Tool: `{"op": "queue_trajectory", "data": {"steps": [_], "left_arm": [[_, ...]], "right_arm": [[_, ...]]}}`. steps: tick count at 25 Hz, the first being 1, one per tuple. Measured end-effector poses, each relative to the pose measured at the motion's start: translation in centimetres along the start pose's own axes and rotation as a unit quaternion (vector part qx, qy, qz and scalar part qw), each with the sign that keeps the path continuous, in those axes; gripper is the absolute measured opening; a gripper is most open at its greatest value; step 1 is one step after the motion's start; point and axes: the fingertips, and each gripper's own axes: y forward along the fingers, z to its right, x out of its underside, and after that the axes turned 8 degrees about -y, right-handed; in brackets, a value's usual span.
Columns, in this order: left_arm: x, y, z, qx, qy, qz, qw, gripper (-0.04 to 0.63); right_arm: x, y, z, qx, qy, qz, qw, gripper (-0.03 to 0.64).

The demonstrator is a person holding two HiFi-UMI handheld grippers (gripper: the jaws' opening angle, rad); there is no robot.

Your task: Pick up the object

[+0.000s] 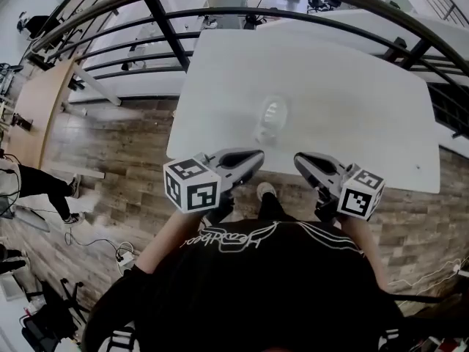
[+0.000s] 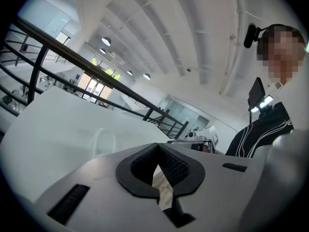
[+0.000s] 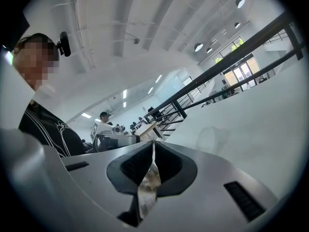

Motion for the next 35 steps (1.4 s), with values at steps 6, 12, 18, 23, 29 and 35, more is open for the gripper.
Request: {"op": "queue_trajectory", "data": {"steps": [6, 12, 18, 23, 29, 35], "left_arm": [[-3.3, 2.7, -4.4, -0.019, -0.023, 0.007, 0.9995, 0.008], [-4.1, 4.0, -7.6, -0.027, -0.035, -0.001, 0.999, 0.008], [-4.2, 4.4, -10.4, -0.028, -0.059, -0.009, 0.9978, 0.008], [-3.5, 4.7, -12.3, -0.034, -0.077, -0.012, 0.9964, 0.008], [-3.4, 4.8, -14.1, -0.045, -0.096, -0.011, 0.9943, 0.008], [-3.4, 4.8, -16.0, -0.057, -0.102, -0.011, 0.9931, 0.008]], "right_arm": [[-1.0, 3.2, 5.2, -0.023, 0.011, -0.031, 0.999, 0.02], [-1.3, 4.9, 8.7, -0.022, 0.022, -0.04, 0.999, 0.02], [0.1, 7.4, 10.9, -0.029, 0.056, -0.063, 0.996, 0.02], [1.5, 8.1, 12.5, -0.021, 0.066, -0.081, 0.994, 0.02], [2.6, 9.1, 14.5, -0.006, 0.058, -0.111, 0.992, 0.021], [4.2, 9.8, 16.9, 0.028, 0.084, -0.128, 0.988, 0.055]]}}
